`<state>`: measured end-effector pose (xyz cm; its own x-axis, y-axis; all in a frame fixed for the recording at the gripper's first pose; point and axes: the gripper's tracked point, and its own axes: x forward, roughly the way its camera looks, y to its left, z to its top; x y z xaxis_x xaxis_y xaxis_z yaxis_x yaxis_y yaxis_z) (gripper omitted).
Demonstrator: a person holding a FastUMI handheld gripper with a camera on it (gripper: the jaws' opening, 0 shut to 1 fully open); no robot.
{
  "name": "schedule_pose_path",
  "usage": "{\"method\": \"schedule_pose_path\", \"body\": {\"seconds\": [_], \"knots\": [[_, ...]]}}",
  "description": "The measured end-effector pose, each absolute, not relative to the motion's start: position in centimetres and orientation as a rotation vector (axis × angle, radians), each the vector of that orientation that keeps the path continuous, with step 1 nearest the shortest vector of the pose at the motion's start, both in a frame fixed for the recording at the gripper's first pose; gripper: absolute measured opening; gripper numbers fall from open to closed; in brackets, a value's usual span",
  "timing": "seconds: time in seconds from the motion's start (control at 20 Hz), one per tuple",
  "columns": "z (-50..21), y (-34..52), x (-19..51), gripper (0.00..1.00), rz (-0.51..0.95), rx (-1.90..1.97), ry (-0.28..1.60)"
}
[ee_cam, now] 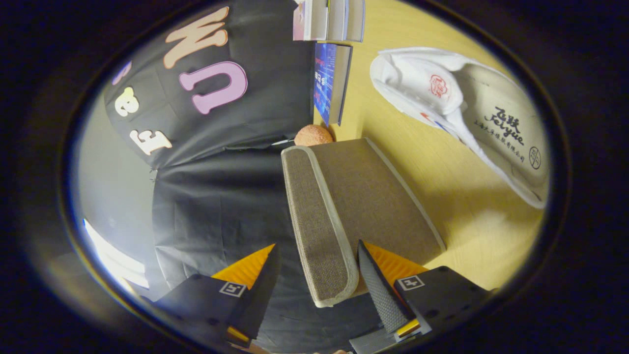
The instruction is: Open the storage box then place both shoes into the box .Put the left shoe in first, then the right shoe, with the right side of both shoes facing outward in a uniform manner.
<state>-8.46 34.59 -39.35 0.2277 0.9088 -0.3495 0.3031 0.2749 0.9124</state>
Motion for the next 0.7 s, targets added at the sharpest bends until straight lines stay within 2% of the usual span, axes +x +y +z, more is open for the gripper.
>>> {"method": "schedule_pose_path", "body": {"seconds": [0.05, 0.4, 0.5, 0.6, 0.7], "knots": [[-39.3, 34.7, -8.4, 0.95, 0.627, 1.277, 1.325], [-39.4, 33.5, -8.3, 0.51, 0.615, 1.294, 1.344], [-41.2, 32.5, -7.6, 0.38, 0.549, 1.233, 1.312], [-40.1, 32.7, -8.1, 0.26, 0.574, 1.262, 1.339], [-39.8, 32.7, -8.6, 0.20, 0.611, 1.247, 1.337]]}}
